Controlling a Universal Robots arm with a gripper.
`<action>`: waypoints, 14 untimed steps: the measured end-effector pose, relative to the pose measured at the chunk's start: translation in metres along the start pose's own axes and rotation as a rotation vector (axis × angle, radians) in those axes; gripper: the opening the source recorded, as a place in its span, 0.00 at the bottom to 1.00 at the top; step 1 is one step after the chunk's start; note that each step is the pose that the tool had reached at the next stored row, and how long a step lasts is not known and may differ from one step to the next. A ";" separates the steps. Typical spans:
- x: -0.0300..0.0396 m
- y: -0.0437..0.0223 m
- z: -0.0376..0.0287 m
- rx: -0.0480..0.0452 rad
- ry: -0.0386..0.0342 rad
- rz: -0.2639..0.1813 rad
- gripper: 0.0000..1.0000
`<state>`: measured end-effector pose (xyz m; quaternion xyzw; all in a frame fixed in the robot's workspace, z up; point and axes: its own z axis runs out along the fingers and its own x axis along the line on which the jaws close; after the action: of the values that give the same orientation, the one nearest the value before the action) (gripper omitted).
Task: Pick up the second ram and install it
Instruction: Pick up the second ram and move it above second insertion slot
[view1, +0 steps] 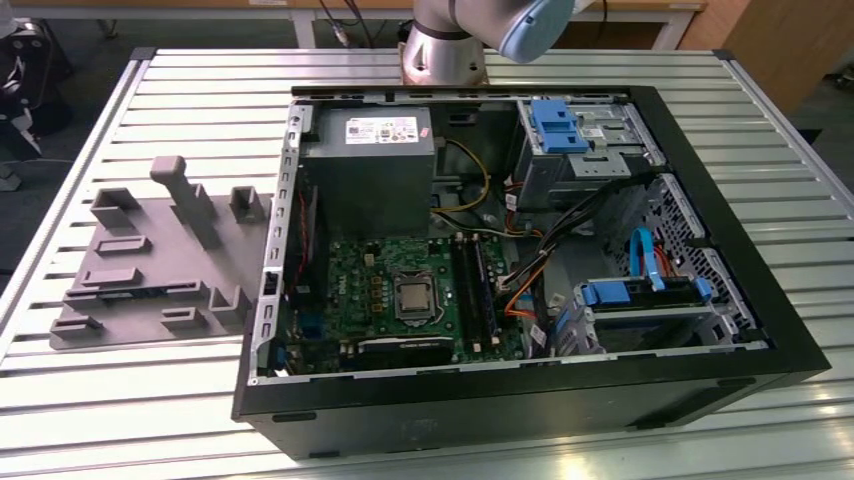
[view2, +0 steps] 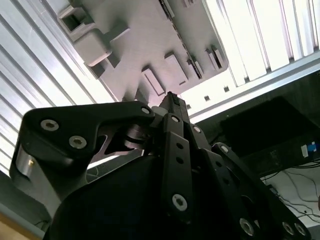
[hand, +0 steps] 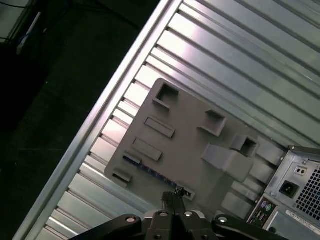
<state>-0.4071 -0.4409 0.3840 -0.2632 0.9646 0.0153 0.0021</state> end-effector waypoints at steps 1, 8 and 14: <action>0.0000 0.0000 0.0007 0.0009 0.0029 -0.001 0.11; 0.0001 -0.0001 0.0048 -0.0022 0.0109 -0.040 0.11; 0.0002 -0.0001 0.0055 -0.0026 0.0129 -0.105 0.11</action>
<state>-0.4072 -0.4409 0.3785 -0.3134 0.9495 0.0147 -0.0037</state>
